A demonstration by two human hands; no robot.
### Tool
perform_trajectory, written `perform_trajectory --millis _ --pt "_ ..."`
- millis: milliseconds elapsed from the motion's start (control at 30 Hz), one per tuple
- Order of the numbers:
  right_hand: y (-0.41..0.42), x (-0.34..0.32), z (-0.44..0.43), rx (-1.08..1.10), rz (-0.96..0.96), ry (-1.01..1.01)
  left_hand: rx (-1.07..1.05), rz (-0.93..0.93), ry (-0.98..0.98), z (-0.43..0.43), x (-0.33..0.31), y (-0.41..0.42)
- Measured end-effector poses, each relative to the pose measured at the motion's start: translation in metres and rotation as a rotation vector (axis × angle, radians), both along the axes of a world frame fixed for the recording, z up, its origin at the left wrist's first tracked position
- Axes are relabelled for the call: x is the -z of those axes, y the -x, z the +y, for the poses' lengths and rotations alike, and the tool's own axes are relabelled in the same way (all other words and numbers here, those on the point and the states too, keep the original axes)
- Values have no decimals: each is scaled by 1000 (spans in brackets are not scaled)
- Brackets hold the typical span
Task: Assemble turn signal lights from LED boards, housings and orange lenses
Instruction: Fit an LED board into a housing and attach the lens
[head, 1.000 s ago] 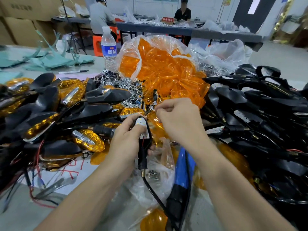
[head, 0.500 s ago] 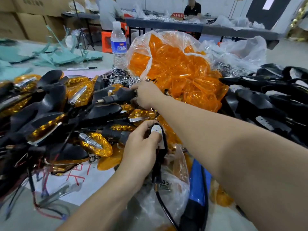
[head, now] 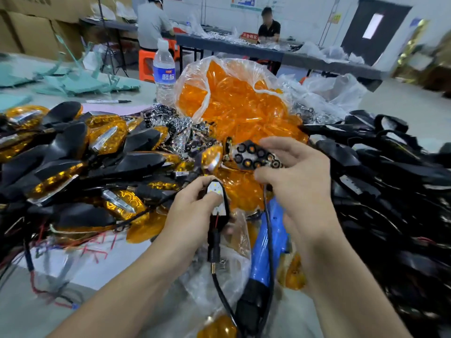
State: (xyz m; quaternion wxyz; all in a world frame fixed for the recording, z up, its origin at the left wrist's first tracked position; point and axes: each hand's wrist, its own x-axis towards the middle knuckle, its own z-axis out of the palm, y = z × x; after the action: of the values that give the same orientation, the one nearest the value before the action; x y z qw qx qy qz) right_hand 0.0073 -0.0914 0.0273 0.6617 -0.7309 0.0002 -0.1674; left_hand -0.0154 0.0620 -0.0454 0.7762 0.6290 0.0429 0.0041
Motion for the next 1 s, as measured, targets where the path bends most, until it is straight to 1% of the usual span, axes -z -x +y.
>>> perform_trajectory --millis 100,167,233,367,533,667,767,833,900,1000 --pt "38 24 -11 -57 38 -128 60 -36 -56 -6 0 5" --pt "45 36 -14 -48 31 -129 53 -63 -117 -10 1 8" --pt "48 43 -18 -19 23 -86 44 -99 -165 -13 1 11" --pt "52 42 -25 -55 4 7 76 -113 -120 -13 -5 14" --pt "52 40 -30 -176 75 -39 107 -114 -105 -12 -2 13" --pt "53 41 -31 -225 35 -72 76 -108 -95 -9 0 10" --pt "49 46 -35 -208 18 -87 80 -108 -76 -8 1 9" --pt "47 49 -36 -214 37 -121 66 -111 -121 -8 1 9" --pt "49 49 -33 -264 56 -148 52 -114 -166 -8 1 11" --pt "50 44 -33 -366 23 -112 27 -109 -187 -7 -3 13"
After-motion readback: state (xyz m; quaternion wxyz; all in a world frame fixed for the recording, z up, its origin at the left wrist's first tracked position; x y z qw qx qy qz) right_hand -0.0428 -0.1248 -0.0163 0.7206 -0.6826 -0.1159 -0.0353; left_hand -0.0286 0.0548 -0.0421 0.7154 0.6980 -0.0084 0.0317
